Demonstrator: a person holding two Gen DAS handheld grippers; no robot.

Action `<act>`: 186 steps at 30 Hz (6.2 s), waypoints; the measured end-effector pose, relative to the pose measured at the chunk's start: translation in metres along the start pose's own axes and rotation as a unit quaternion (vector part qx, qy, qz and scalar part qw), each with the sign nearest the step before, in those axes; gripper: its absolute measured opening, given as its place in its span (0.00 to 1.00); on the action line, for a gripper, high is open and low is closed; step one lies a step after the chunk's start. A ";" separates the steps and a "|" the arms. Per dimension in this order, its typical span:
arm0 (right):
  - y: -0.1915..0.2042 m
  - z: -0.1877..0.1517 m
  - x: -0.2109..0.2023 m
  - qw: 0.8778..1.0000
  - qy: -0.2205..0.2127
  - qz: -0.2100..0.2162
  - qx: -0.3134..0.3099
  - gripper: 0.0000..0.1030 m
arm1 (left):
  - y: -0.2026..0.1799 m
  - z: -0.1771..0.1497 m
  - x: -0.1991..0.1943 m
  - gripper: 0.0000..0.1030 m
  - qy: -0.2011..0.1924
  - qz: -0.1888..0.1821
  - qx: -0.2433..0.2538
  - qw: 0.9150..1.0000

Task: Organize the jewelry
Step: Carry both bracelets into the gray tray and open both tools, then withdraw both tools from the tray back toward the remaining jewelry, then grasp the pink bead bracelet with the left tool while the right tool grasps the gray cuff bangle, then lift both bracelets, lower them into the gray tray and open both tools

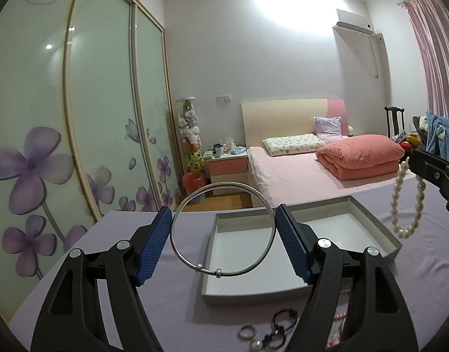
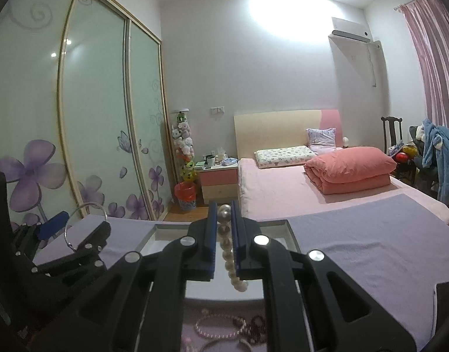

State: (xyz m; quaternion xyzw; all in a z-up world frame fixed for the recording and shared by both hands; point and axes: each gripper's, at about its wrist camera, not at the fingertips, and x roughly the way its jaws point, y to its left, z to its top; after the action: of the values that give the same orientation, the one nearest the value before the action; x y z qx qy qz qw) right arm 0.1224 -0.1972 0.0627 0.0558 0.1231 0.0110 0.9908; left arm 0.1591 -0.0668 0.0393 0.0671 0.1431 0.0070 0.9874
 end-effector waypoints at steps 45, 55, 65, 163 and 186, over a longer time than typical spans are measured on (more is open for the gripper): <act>-0.039 -0.037 0.095 0.986 0.156 0.005 0.055 0.36 | 0.047 -0.011 0.076 0.77 0.111 -0.051 -0.066 0.990; -0.027 -0.100 0.030 0.966 0.258 0.030 0.014 0.48 | 0.082 -0.054 0.021 0.81 0.146 -0.051 -0.053 0.987; -0.006 -0.140 0.018 0.945 0.326 0.025 -0.019 0.67 | 0.091 -0.077 0.008 0.82 0.178 -0.064 -0.050 0.981; -0.016 -0.140 -0.001 0.953 0.304 0.002 0.005 0.63 | 0.038 -0.118 0.003 0.23 0.274 -0.157 0.014 0.949; 0.003 -0.091 -0.045 0.991 0.131 0.013 0.018 0.63 | 0.041 -0.075 -0.044 0.23 0.135 -0.151 -0.044 0.978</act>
State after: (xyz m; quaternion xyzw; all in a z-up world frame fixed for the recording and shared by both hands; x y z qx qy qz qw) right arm 0.0569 -0.1858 -0.0135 0.0729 0.2515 0.0289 0.9647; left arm 0.0961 -0.0179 -0.0140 -0.0002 0.2830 -0.1265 0.9507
